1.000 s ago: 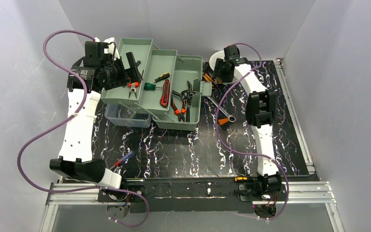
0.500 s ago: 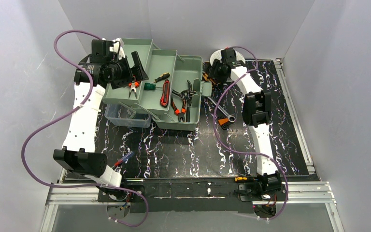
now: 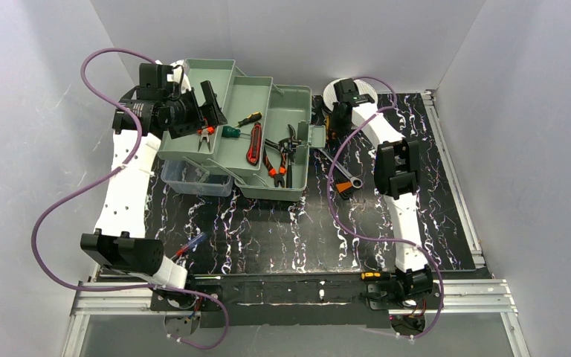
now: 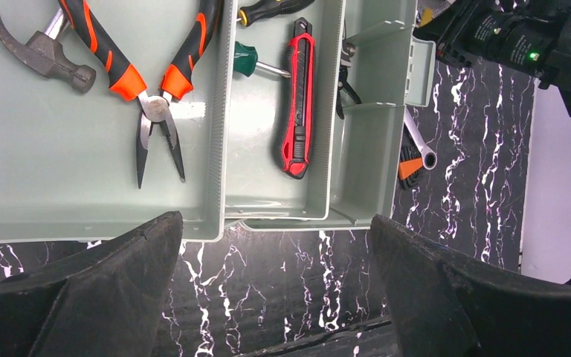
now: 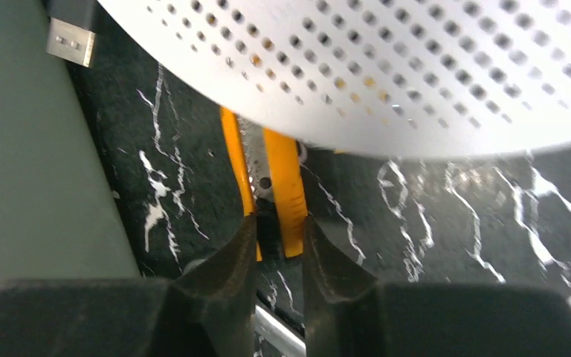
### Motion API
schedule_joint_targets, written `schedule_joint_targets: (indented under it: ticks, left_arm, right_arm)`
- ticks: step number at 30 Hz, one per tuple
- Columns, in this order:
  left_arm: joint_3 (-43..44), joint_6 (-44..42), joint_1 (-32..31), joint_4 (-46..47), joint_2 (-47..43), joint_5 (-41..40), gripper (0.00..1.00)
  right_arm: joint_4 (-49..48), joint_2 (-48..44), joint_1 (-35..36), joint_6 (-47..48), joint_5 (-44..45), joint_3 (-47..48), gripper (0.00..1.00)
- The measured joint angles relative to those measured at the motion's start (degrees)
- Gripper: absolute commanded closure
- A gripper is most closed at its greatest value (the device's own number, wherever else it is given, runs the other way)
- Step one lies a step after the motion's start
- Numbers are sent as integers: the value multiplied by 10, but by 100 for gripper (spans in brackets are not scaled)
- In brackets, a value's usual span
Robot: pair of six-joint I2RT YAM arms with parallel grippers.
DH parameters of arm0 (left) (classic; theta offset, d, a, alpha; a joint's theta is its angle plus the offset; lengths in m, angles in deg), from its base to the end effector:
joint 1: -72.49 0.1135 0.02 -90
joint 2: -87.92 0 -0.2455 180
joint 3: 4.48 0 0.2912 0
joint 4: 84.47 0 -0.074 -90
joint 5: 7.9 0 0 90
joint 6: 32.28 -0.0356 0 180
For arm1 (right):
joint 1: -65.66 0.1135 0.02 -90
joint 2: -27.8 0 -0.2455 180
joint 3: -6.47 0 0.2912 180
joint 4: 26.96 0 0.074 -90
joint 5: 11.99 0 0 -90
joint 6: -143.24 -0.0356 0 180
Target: Pack the tool kit
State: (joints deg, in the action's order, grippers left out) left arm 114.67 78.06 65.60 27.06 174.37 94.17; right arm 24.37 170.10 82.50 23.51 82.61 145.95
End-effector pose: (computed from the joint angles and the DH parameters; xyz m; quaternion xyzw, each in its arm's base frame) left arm 0.3348 -0.0480 0.4522 -0.0561 0.8847 -0.1976 0.4185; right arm 0.5456 0.1622 0.1606 0.1190 0.9433 0.0865 0.2976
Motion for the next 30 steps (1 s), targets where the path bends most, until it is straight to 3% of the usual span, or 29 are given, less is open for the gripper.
schedule_joint_targets:
  ticks: [3, 8, 9, 12, 15, 19, 22, 30]
  left_arm:
    - [0, 0, 0, 4, -4, 0, 2]
    - [-6, 0, 0, 12, -14, 0, 2]
    - [-9, 0, 0, 13, -16, -1, 2]
    - [-17, 0, 0, 14, -22, -3, 2]
    - [-22, 0, 0, 18, -26, -3, 2]
    - [-22, 1, 0, 23, -30, -3, 2]
    - [-23, 3, 0, 24, -36, -2, 2]
    - [-33, 7, 0, 20, -72, -3, 2]
  right_arm:
    - [22, -21, 4, 10, 37, -7, 80]
    - [74, -90, 0, 29, 85, -127, 79]
    - [81, -103, 0, 31, 89, -156, 73]
    - [88, -147, -3, 40, 92, -235, 38]
    - [80, -188, -4, 47, 89, -273, 25]
    - [62, -213, -6, 64, 85, -245, 23]
    - [45, -195, -6, 82, 79, -170, 23]
    - [0, -56, -11, 106, 25, 3, 29]
